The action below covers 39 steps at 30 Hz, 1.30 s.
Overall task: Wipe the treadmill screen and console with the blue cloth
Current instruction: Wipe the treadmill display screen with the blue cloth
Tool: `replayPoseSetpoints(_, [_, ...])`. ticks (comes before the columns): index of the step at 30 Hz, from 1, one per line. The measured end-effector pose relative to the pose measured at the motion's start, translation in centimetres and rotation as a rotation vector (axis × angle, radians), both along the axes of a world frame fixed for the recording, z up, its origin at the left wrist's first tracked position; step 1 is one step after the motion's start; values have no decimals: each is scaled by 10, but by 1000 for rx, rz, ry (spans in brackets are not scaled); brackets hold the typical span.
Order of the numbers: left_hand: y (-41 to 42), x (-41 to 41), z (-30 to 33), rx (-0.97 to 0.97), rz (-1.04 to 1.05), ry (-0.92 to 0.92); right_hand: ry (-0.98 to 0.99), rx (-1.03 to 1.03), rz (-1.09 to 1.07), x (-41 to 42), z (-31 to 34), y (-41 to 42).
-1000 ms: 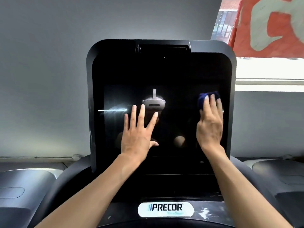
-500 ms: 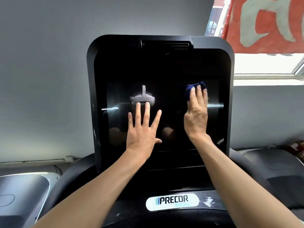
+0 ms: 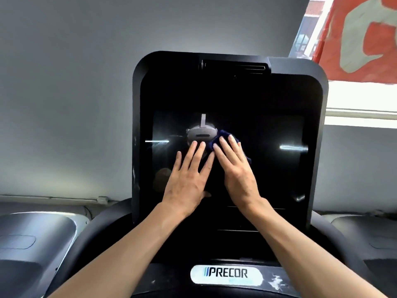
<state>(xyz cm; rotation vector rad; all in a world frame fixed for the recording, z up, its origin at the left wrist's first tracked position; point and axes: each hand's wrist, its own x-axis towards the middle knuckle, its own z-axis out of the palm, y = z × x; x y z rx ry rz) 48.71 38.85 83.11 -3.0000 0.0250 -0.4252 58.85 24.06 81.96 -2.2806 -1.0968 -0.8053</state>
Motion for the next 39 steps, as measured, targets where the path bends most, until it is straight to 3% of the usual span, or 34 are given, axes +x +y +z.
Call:
replayPoseSetpoints(3, [3,-13,-16,-35,84,-40,-106,-136,101,19,0,-39])
replayPoseSetpoints(7, [4,-14,-19,-86,236,-8,20,166,-225,47,30,-21])
replayPoseSetpoints(9, [3,-14,-18,-77,238,10,43,224,-200,32,31,6])
replayPoseSetpoints(12, [8,-16,-18,-79,223,-24,-58,-87,104,9,4,-4])
replayPoseSetpoints(14, [13,-18,-19,-91,197,-29,-98,-203,169,19,4,-31])
replayPoseSetpoints(18, [16,-20,-15,-143,175,-80,34,104,-131,27,26,1])
replayPoseSetpoints(20, [16,-22,-14,-181,189,-105,69,162,-121,10,25,34])
replayPoseSetpoints(23, [19,-25,-11,-188,255,-129,-53,-143,172,3,8,22])
replayPoseSetpoints(25, [20,-28,-11,-164,304,-113,-120,-223,202,19,13,-2])
replayPoseSetpoints(29, [22,-34,-16,-138,325,-84,55,142,-160,20,34,39])
replayPoseSetpoints(30, [24,-35,-17,-140,309,-82,66,159,-154,11,31,55])
replayPoseSetpoints(33, [33,-39,-13,-111,266,-57,-48,-134,219,-4,10,56])
replayPoseSetpoints(35, [37,-41,-11,-112,240,-6,-137,-246,292,8,16,35])
replayPoseSetpoints(39, [32,-42,-7,-150,238,27,55,64,-53,10,44,64])
